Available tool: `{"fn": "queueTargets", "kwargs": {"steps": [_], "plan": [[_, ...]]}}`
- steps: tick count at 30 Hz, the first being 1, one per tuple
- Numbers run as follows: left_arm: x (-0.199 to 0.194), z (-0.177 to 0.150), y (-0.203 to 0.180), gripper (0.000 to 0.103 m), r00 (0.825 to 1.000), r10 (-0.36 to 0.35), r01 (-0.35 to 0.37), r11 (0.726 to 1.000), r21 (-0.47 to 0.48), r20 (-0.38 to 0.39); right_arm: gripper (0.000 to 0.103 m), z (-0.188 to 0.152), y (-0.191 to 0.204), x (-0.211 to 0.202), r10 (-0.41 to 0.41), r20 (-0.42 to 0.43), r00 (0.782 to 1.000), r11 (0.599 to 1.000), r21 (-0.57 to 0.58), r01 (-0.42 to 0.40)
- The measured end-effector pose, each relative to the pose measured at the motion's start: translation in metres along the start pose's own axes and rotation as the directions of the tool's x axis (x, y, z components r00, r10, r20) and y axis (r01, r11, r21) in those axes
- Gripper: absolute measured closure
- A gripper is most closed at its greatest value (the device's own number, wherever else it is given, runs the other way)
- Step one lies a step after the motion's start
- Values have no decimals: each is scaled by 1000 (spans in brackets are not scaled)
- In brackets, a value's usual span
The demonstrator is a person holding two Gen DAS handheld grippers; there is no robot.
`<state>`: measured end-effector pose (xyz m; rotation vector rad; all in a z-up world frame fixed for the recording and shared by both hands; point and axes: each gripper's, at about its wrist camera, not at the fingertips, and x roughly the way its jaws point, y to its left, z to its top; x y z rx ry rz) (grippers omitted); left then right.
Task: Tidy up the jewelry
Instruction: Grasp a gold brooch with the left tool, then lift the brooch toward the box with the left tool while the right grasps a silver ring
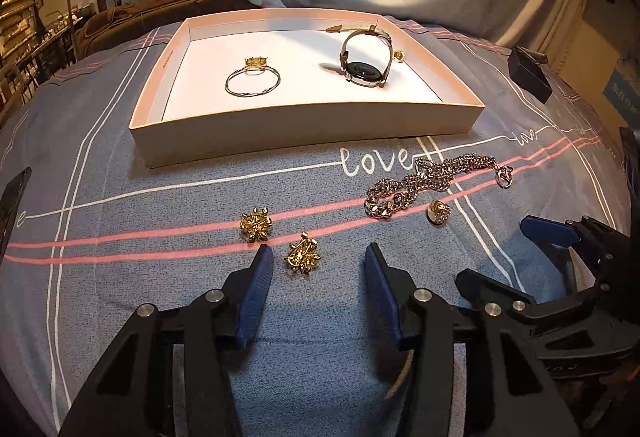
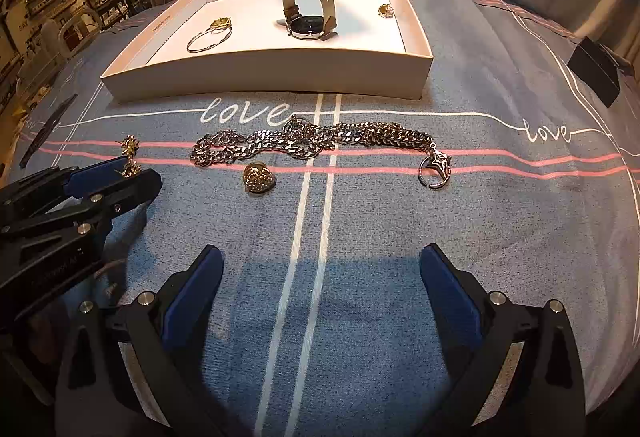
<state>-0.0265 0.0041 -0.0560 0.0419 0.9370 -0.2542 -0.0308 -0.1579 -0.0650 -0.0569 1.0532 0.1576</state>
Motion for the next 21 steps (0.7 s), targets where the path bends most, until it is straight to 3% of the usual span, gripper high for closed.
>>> {"fn": "queueTargets", "kwargs": {"steps": [2, 3, 6, 8, 11, 12, 15, 21], "plan": [[3, 3, 0, 84, 1000, -2, 2, 1000, -1, -1, 5, 0, 0, 0, -1, 4, 1000, 1000, -13, 1], [3, 4, 2, 85, 1000, -14, 14, 1000, -12, -2, 5, 0, 0, 0, 2, 4, 1000, 1000, -15, -2], [1, 4, 11, 85, 999, -49, 50, 997, -66, 11, 5, 3, 0, 1, 17, 0, 1000, 999, -29, -17], [-2, 2, 12, 85, 999, -44, 45, 997, -70, 17, 13, 8, 3, 2, 39, 6, 999, 998, -51, -38], [-6, -1, 15, 85, 999, -29, 30, 996, -87, 14, 32, 20, 12, 7, 59, 5, 998, 994, -87, -59], [-7, -1, 17, 85, 999, -31, 32, 994, -105, 10, 45, 24, 14, 8, 82, 3, 997, 992, -95, -81], [-7, 0, 21, 85, 999, -33, 33, 990, -134, 3, 61, 32, 21, 13, 110, -13, 994, 986, -125, -111], [0, 11, 25, 85, 997, -34, 20, 982, -186, -73, 62, 43, 27, 21, 110, -76, 991, 977, -174, -122]]}}
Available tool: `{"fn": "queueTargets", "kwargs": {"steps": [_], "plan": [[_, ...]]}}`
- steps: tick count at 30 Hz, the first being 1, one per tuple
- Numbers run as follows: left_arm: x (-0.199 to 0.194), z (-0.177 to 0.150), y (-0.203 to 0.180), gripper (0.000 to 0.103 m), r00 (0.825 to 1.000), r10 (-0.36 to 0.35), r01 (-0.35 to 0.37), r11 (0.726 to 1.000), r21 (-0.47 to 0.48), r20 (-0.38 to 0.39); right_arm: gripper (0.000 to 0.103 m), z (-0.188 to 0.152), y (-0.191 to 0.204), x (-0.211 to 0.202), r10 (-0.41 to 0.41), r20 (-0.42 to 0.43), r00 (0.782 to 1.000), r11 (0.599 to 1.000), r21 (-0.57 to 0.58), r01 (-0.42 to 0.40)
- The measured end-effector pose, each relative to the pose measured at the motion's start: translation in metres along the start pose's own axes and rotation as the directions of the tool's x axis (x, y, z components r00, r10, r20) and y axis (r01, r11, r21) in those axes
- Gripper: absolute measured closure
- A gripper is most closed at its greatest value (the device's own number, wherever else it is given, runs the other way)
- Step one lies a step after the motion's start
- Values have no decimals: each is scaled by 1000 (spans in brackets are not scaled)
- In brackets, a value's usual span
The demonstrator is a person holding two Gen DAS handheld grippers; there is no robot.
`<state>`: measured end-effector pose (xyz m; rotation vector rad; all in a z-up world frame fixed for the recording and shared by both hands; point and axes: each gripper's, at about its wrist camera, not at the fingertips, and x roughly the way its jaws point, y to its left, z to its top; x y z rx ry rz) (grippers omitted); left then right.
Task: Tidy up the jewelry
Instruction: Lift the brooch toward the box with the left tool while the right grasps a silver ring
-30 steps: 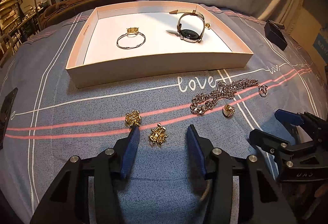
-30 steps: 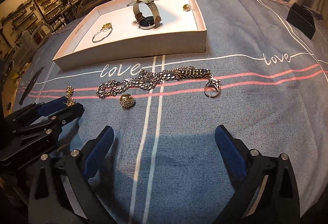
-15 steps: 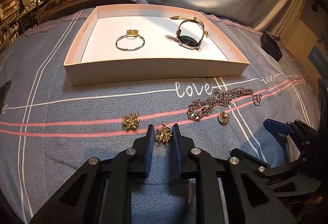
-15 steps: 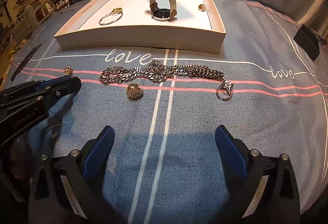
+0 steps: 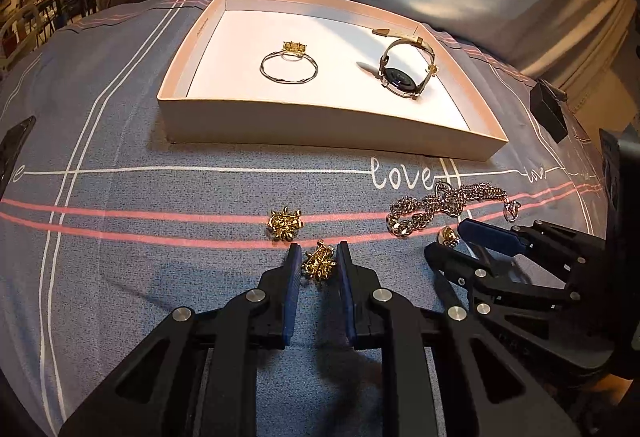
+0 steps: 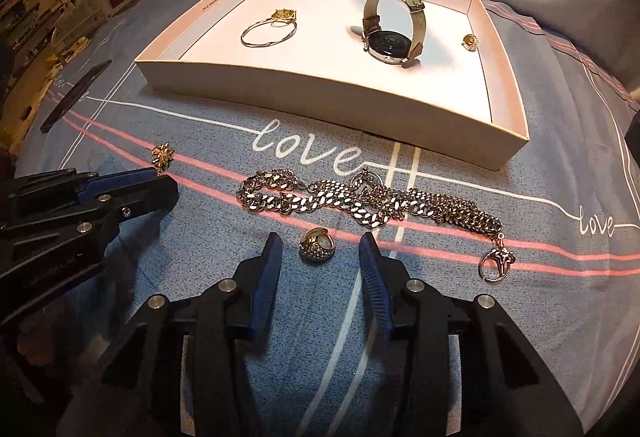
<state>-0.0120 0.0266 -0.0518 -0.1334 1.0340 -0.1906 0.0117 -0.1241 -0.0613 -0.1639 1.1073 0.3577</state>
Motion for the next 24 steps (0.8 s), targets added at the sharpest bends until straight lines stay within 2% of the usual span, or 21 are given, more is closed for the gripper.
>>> {"fn": "queueTargets", "kwargs": {"steps": [2, 4, 7, 12, 14, 18, 21, 24], "plan": [[2, 5, 0, 85, 999, 10, -11, 1000, -20, -38, 65, 4, -2, 2, 14, -31, 999, 1000, 15, -14], [3, 12, -1, 85, 996, 21, -24, 999, -37, -85, 85, 11, -5, 3, 53, -70, 996, 998, 38, -50], [4, 21, -4, 85, 987, 48, -56, 997, -49, -153, 84, 21, -13, 9, 104, -141, 985, 993, 77, -93], [-6, 35, -9, 85, 971, 70, -93, 992, -89, -229, 84, 34, -11, -2, 132, -254, 958, 990, 91, -112], [-18, 43, -14, 85, 967, 82, -102, 992, -73, -241, 84, 39, -8, -16, 146, -271, 951, 988, 95, -125], [-43, 59, -15, 85, 966, 57, -72, 996, -54, -251, 84, 47, -1, -38, 147, -276, 950, 986, 117, -119], [-46, 69, -14, 85, 960, 52, -56, 998, -5, -274, 84, 49, 0, -46, 147, -277, 949, 981, 166, -103], [-45, 79, -12, 85, 954, 50, -51, 999, 3, -294, 84, 51, 6, -54, 140, -285, 948, 980, 178, -91]]}}
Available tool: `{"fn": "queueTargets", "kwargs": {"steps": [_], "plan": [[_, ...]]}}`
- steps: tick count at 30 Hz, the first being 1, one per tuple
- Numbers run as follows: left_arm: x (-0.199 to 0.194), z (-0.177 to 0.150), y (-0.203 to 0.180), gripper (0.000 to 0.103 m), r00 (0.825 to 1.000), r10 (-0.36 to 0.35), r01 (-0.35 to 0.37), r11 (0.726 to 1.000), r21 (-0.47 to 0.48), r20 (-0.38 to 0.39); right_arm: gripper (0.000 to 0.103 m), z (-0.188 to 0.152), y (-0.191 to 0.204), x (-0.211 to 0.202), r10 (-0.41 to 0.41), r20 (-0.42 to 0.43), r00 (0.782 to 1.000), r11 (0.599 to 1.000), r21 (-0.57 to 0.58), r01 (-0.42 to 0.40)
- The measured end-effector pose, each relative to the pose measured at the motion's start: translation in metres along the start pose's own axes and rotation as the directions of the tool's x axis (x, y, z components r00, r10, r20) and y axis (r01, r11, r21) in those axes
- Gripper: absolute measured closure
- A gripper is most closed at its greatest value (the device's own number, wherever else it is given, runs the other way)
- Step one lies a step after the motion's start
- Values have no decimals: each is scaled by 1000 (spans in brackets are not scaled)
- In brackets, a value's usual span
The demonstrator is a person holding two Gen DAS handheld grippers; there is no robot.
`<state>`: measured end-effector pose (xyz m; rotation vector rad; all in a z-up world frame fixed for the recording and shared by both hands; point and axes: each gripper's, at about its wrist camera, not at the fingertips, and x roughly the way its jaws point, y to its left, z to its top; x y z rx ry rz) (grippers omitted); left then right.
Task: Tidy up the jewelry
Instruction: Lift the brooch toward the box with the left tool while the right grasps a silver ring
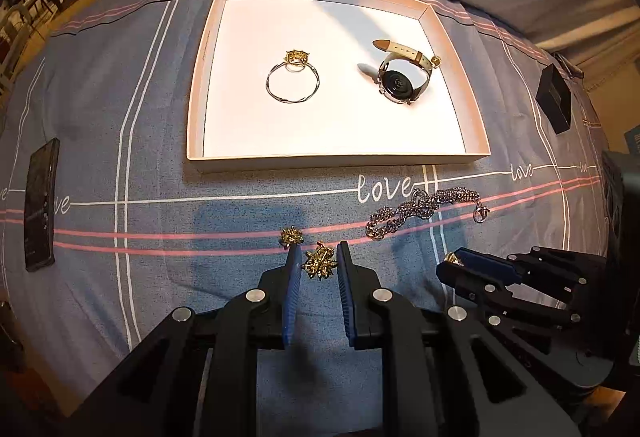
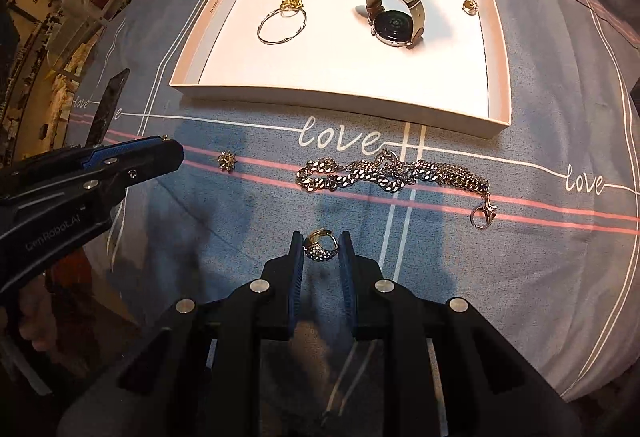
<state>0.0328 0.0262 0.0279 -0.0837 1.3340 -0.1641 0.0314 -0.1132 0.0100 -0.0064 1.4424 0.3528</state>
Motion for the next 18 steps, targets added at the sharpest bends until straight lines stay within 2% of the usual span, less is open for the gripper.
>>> {"fn": "queueTargets", "kwargs": {"steps": [2, 5, 10, 13, 18], "plan": [[-2, 8, -1, 85, 1000, 8, -8, 1000, 16, -4, 84, 3, 3, -5, -3, 1, 1000, 1000, -6, 3], [-7, 23, -6, 85, 1000, 13, -13, 999, 34, 13, 84, 20, -2, -19, -17, 47, 999, 1000, 4, 17], [-15, 52, -7, 85, 998, 38, -41, 998, 51, 58, 84, 62, -15, -46, -40, 143, 989, 999, 31, 36], [-21, 67, -4, 85, 997, 36, -40, 998, 46, 75, 84, 87, -14, -54, -48, 172, 984, 999, 24, 45], [-19, 90, -3, 85, 995, 37, -40, 999, 30, 89, 84, 116, -3, -39, -63, 146, 987, 997, -29, 68]]}}
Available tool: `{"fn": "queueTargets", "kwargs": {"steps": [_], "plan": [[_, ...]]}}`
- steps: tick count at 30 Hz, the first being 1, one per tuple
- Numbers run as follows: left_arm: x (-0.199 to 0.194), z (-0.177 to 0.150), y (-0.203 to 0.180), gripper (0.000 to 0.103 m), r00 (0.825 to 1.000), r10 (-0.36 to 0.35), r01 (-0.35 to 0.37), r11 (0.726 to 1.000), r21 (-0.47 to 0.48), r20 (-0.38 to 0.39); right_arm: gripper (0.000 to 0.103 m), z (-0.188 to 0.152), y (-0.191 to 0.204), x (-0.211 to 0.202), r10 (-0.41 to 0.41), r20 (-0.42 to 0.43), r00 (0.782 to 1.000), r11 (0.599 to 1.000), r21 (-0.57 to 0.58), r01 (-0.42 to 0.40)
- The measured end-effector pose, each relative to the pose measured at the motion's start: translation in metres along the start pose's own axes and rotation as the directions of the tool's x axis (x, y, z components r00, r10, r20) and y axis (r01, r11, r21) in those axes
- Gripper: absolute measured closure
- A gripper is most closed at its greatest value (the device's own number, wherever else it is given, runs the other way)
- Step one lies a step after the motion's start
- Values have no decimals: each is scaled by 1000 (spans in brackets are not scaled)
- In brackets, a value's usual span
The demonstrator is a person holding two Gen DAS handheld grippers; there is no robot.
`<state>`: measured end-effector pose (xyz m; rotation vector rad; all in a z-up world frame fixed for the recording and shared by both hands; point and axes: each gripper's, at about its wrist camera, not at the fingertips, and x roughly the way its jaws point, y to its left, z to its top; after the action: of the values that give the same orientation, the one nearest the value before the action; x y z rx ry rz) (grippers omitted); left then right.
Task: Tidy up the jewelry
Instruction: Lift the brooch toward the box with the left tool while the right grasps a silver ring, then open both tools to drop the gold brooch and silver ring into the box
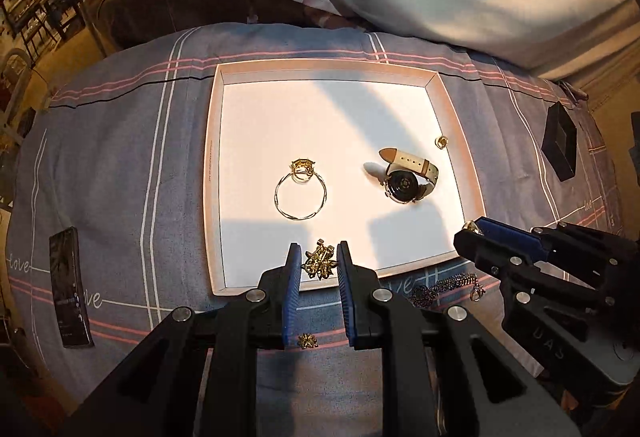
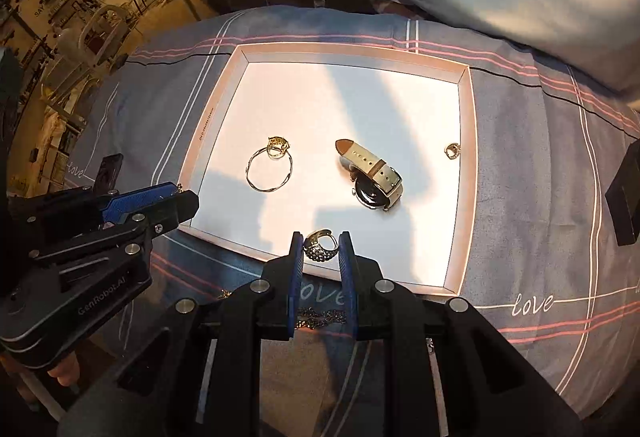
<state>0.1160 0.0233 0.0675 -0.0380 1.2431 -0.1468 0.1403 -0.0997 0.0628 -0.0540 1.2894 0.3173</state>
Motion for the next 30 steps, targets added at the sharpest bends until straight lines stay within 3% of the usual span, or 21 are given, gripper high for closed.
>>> {"fn": "queueTargets", "kwargs": {"steps": [6, 13, 14, 15, 16, 17, 19, 23, 25, 27, 30], "plan": [[28, 18, 6, 85, 999, 10, -12, 999, -37, -48, 84, 10, 0, 43, -16, -92, 996, 999, -30, 13], [49, 25, 12, 85, 998, -3, -3, 997, -81, -68, 84, 11, -3, 59, -38, -108, 993, 998, -46, 33], [50, 25, 13, 85, 998, -1, -4, 997, -83, -64, 83, 10, -4, 59, -36, -106, 994, 998, -46, 32], [50, 25, 14, 84, 998, 2, -8, 996, -88, -61, 76, 9, -4, 58, -49, -102, 994, 998, -49, 44], [49, 24, 16, 79, 998, -10, 5, 995, -100, -55, 61, 8, -4, 56, -69, -92, 993, 996, -57, 63], [48, 23, 19, 56, 999, -19, 13, 993, -118, -48, 54, 7, -4, 54, -81, -82, 993, 995, -68, 76], [44, 19, 25, 35, 1000, -14, 9, 988, -153, -28, 49, 2, -7, 47, -110, -61, 992, 991, -84, 105], [30, 6, 26, 35, 999, -38, 36, 990, -140, -10, 46, -18, -28, 20, -83, -19, 996, 997, -3, 83], [23, -10, 22, 26, 998, -54, 52, 993, -102, -14, 31, -37, -42, 6, -85, -11, 996, 996, 36, 85], [17, -32, 17, 22, 998, -58, 57, 997, -51, -18, 29, -61, -59, -4, -103, -13, 995, 991, 86, 103], [24, -73, 12, 17, 993, -71, 72, 997, 8, -93, 29, -106, -89, -5, -118, -41, 992, 975, 187, 123]]}}
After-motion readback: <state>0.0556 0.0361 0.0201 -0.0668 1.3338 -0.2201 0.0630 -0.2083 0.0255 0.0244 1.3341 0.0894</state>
